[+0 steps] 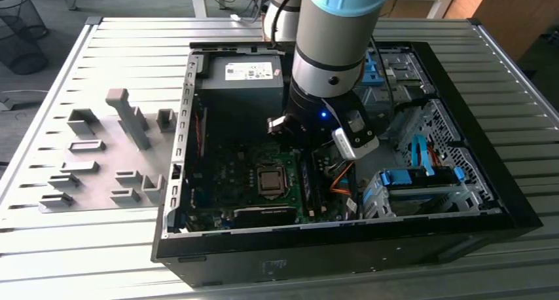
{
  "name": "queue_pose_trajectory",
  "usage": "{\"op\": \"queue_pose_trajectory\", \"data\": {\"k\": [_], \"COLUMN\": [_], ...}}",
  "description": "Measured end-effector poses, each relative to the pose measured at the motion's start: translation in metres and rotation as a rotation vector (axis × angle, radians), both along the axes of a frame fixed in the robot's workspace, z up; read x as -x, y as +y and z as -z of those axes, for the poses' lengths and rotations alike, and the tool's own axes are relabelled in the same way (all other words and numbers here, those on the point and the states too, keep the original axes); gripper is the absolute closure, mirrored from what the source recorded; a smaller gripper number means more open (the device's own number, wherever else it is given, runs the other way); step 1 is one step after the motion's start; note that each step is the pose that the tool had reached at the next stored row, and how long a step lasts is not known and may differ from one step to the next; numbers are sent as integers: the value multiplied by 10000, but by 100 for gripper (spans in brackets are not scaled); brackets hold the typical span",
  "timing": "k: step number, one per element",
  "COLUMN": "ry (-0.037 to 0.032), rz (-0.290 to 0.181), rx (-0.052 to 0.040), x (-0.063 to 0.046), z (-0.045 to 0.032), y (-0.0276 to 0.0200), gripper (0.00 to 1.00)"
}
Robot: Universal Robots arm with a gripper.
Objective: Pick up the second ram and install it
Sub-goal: 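Insert the second ram into the second slot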
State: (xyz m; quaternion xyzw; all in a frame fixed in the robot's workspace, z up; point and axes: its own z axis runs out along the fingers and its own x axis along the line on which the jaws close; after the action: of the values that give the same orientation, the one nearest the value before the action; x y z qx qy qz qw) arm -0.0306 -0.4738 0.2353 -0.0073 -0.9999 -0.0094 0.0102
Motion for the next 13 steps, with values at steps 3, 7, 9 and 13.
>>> {"op": "queue_pose_trajectory", "data": {"k": [3,7,9,13], "ry": [1,0,1,0], "rz": [63,132,132,154], "rx": [-7,-21,-17,-19], "x": [-5,-9,-9,-14], "z": [41,66,66,83], "y": [-19,-45,-45,-52], "gripper": [86,86,86,86]}}
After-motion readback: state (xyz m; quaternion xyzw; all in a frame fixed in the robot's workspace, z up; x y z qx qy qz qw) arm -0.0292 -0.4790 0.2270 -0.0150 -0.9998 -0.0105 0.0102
